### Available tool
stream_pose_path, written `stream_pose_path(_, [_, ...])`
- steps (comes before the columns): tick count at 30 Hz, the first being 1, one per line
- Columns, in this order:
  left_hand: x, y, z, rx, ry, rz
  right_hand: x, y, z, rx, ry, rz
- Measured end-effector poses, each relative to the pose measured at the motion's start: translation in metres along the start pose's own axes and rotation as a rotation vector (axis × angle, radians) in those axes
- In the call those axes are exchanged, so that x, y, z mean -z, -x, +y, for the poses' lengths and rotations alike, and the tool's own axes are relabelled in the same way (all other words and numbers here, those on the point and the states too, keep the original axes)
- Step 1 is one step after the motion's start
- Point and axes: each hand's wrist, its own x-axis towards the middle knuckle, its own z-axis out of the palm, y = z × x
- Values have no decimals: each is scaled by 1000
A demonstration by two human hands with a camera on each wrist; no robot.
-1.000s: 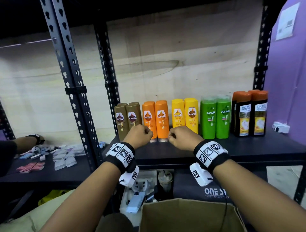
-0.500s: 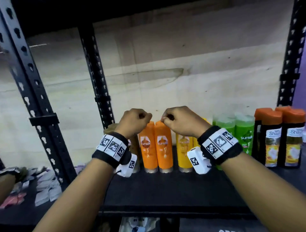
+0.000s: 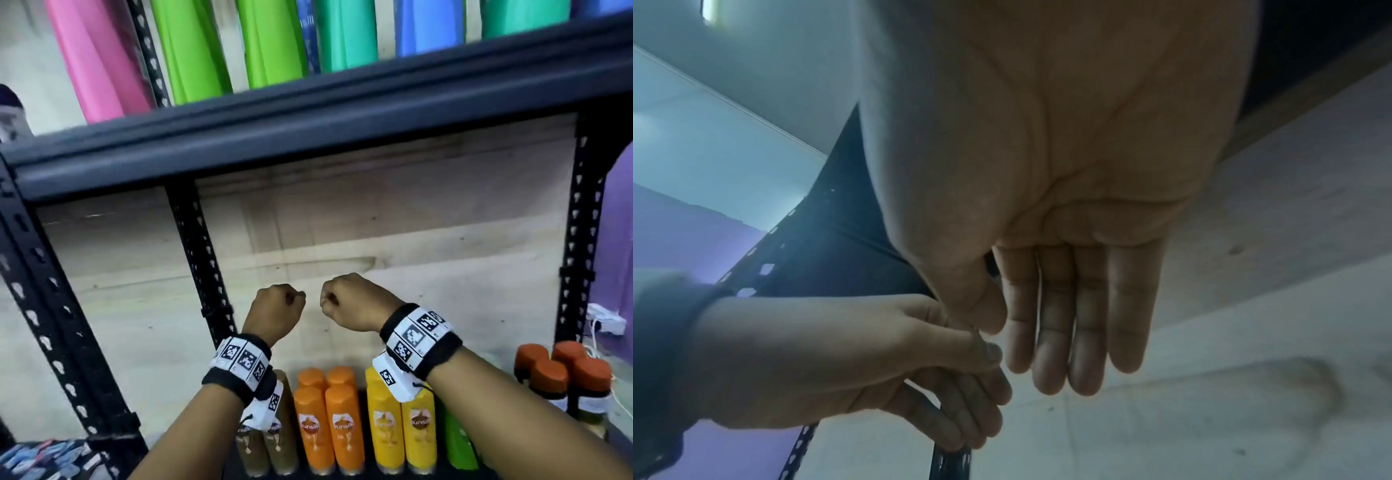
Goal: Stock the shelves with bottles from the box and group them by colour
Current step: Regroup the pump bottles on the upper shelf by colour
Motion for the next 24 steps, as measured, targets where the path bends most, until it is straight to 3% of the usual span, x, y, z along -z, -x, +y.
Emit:
stream_pose_path(8, [58, -25, 48, 11, -181, -120, 69, -9, -18, -67, 48, -182])
stream_pose_path(16, [107, -17, 85, 40, -330, -251, 125, 13, -37, -109, -22, -256])
stream_pose_path(24, [153, 33, 124, 119, -298, -247, 167, 54, -78, 32, -6, -276])
